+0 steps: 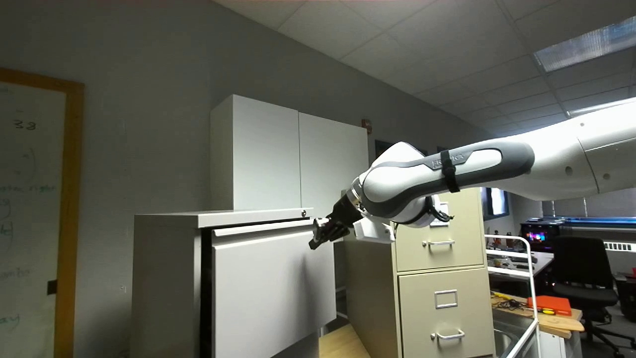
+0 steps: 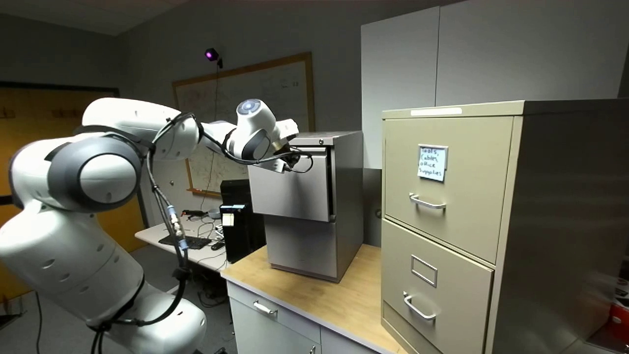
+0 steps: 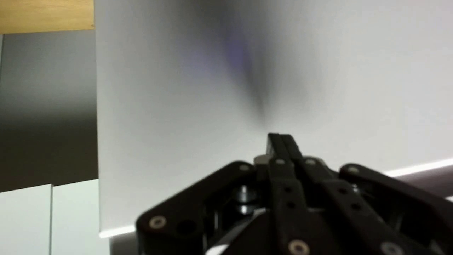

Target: Close the top drawer of the cabinet at the right

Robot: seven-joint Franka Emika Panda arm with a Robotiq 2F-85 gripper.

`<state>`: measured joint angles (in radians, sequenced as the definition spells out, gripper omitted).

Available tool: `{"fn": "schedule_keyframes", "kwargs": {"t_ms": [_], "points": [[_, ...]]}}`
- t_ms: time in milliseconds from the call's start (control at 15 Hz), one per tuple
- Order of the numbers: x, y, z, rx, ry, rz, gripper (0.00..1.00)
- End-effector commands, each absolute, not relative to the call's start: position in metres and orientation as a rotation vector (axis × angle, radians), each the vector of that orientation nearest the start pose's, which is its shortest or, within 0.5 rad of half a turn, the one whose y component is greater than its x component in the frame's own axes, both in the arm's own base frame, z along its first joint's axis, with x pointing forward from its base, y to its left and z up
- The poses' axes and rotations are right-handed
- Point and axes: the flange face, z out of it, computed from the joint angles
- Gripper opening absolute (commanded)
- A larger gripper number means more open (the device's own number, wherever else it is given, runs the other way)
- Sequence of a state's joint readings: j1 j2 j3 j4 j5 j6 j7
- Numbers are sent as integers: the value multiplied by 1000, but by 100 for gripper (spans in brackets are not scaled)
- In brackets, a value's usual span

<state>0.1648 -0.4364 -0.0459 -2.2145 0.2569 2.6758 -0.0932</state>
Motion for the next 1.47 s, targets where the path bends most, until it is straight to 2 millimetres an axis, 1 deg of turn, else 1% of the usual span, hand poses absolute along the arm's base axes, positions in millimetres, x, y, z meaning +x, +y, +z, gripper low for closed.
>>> {"fn": "schedule_keyframes", "kwargs": {"t_ms": [0,400,733,933,1067,1400], "points": [[466,57,669,-2580,-85,-1253,0],[470,77,678,-2549,-200,-1312,0],[473,84,697,-2506,-272,-1376,0],[482,87,705,-2494,-286,-1390,0],[492,86,702,-2499,-280,-1371,0],[518,85,686,-2512,-245,-1315,0]]}}
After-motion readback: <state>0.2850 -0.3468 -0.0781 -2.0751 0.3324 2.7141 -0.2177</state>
